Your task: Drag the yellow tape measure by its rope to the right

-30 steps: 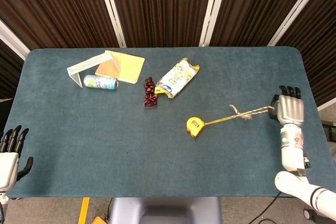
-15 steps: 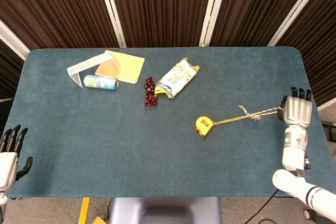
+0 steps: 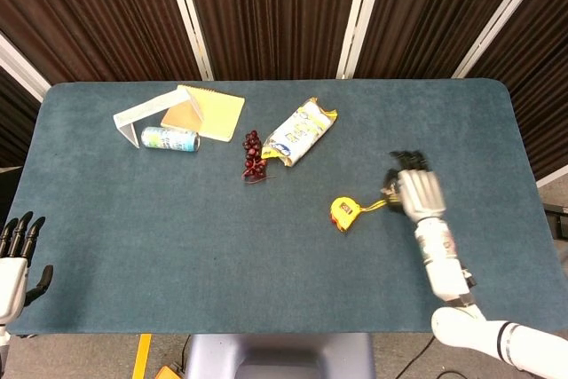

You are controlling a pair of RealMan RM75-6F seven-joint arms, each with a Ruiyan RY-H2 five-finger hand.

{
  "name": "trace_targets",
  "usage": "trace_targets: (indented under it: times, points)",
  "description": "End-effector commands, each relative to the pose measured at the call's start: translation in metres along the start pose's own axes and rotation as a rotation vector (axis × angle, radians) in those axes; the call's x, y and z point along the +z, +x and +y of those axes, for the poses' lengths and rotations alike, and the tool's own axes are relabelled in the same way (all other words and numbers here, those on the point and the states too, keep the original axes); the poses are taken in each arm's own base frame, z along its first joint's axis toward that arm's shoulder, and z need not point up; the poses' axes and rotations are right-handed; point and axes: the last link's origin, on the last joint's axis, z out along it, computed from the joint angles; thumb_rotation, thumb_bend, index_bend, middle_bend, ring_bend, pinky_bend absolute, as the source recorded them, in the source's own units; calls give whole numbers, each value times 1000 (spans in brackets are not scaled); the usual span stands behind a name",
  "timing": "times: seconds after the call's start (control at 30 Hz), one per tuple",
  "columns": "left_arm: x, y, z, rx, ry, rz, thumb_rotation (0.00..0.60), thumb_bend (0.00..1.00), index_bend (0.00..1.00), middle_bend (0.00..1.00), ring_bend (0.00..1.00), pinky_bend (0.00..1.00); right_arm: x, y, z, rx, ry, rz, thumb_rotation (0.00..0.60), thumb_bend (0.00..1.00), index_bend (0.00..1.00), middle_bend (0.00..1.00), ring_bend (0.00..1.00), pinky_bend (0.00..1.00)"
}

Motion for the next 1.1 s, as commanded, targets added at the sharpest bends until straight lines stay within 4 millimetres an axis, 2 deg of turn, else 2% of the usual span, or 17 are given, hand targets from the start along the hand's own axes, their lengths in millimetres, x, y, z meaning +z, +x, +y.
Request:
trace_targets:
  times: [0.03,0.13,0.2,0.33,0.4,0.43,0.47,0.6,0.83,0.97,1.1]
  points:
    - [0,1,-1,-5,-1,-2,600,404,36,0,0,25,-16,-7,-28,-57,137,-99,600,406,524,203,146,0]
    - [0,2,-2,-9,-2,0,600,404,64,0,0,26,-23,-6,-27,-96,133,-109,600,191,269,159,118,0]
    - [0,2,-2,-8,-2,-1,600,404,65,0,0,25,-26,-1,-23,-109,115,-117,600,109,152,123,96,0]
    - [0,1,-2,-10,-3,-2,600,404,65,0,0,26,-27,2,-17,-123,96,-115,600,74,83,92,77,0]
    - [0,1,-1,-9,-4,-1,600,403,65,0,0,26,-29,9,-5,-151,58,-96,600,59,31,65,58,0]
    - [0,2,-1,-8,-3,0,600,403,65,0,0,26,-31,13,3,-167,35,-81,600,57,22,61,55,0]
    - [0,1,-2,-6,1,-2,600,403,65,0,0,26,-37,23,20,-169,-22,-41,600,57,14,57,53,0]
    - [1,0,-1,-4,0,-6,600,403,65,0,0,26,-75,42,54,-132,-73,74,600,58,51,58,53,0]
    - [2,-3,0,-4,-12,-22,600,401,65,0,0,26,-154,61,119,-67,-180,159,600,68,116,56,56,0]
    - [4,-4,0,-4,-17,-18,600,402,65,0,0,25,-180,65,136,-49,-172,147,600,109,124,56,57,0]
    - [6,-6,2,-15,-39,-28,600,402,64,0,0,26,-193,57,138,-71,-99,80,600,123,130,56,57,0]
